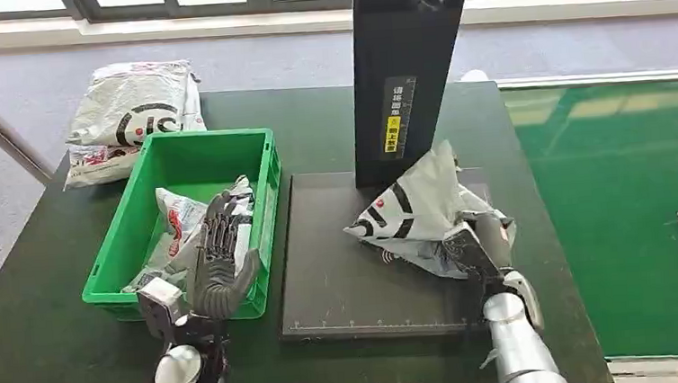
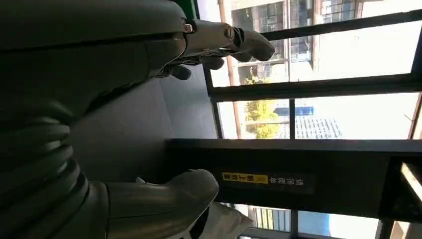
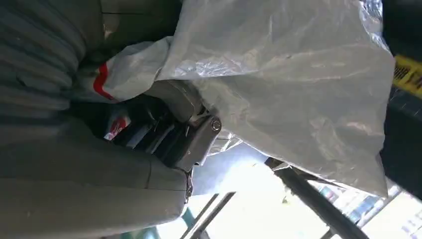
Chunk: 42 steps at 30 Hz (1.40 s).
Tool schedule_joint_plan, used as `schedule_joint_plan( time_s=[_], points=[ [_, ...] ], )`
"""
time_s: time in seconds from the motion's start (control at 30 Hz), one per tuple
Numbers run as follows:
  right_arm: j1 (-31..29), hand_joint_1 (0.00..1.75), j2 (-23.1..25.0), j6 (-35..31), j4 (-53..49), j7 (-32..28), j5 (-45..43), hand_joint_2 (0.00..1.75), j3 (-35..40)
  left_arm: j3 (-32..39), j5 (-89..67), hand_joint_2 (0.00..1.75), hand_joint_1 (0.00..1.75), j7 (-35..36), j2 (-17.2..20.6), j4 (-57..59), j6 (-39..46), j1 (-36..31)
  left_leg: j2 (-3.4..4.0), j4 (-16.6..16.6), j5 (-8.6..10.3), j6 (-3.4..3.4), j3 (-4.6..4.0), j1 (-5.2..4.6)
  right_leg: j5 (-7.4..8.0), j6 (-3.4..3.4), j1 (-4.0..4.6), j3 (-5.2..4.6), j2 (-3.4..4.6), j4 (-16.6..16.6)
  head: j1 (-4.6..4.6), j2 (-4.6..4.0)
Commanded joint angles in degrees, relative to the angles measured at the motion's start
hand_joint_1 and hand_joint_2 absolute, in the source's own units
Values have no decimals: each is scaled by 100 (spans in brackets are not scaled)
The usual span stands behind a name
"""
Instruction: Moved the parcel from conveyor to table for the left to box.
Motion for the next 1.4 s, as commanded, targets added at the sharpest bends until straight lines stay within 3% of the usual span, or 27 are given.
schedule_joint_plan(
  time_s=[0.03, 0.1, 0.13, 0.57, 0.63, 0.67, 1.2, 1.33, 1.4],
  points=[
    [316, 175, -259, 705, -200, -157, -395, 175, 1235, 16, 1, 175, 0, 22, 123, 400, -44, -272, 0, -7, 1, -3, 6, 2, 0, -7, 3, 7, -6, -6, 0, 0],
    [330, 175, -269, 717, -209, -157, -422, 175, 1307, 17, 4, 175, 0, 22, 126, 418, -43, -289, 4, -8, 1, -3, 11, 3, 1, -8, 5, 10, -3, -8, 0, 0],
    [372, 49, -325, 760, -321, -157, -580, 175, 1472, 13, 5, 175, 0, 22, 127, 442, -47, -305, 3, -6, 0, -3, 8, 3, 1, -6, 4, 7, -3, -6, 0, 0],
    [413, 49, -379, 780, -424, -157, -727, 175, 1636, 8, 6, 175, 0, 22, 131, 459, -54, -318, 13, -10, -1, -3, 15, 4, 0, -9, 6, 12, 3, -11, 0, 0],
    [498, 0, -506, 651, -687, -157, -1160, 175, 2015, 0, 19, 175, 0, 22, 130, 530, -57, -386, 7, -6, 0, -3, 8, 2, -1, -7, 3, 5, 0, -5, 0, 0],
    [576, 0, -634, 775, -855, -157, -1532, 0, 2248, 2, 16, 175, 0, 22, 122, 585, -59, -437, 6, -9, 0, -4, 12, 3, -2, -10, 5, 10, -5, -8, 0, 0],
    [663, 0, -642, 585, -721, -157, -2045, 0, 1760, -53, -32, 175, 0, 22, 68, 560, -39, -384, 6, -9, -1, -3, 13, 3, -1, -9, 5, 12, -4, -10, 0, 0],
    [667, 0, -628, 876, -841, -157, -2442, 0, 1529, -58, -62, 175, 0, 22, 52, 524, -13, -351, 6, -6, 0, -2, 7, 0, -2, -6, 2, 4, -2, -5, 0, 0],
    [826, 0, -677, 1394, -1276, -157, -3160, 0, 1529, -66, -73, 175, 0, 22, 46, 529, -21, -337, 5, -5, -1, -2, 7, 0, -2, -6, 2, 4, -4, -4, 0, 0]
  ],
)
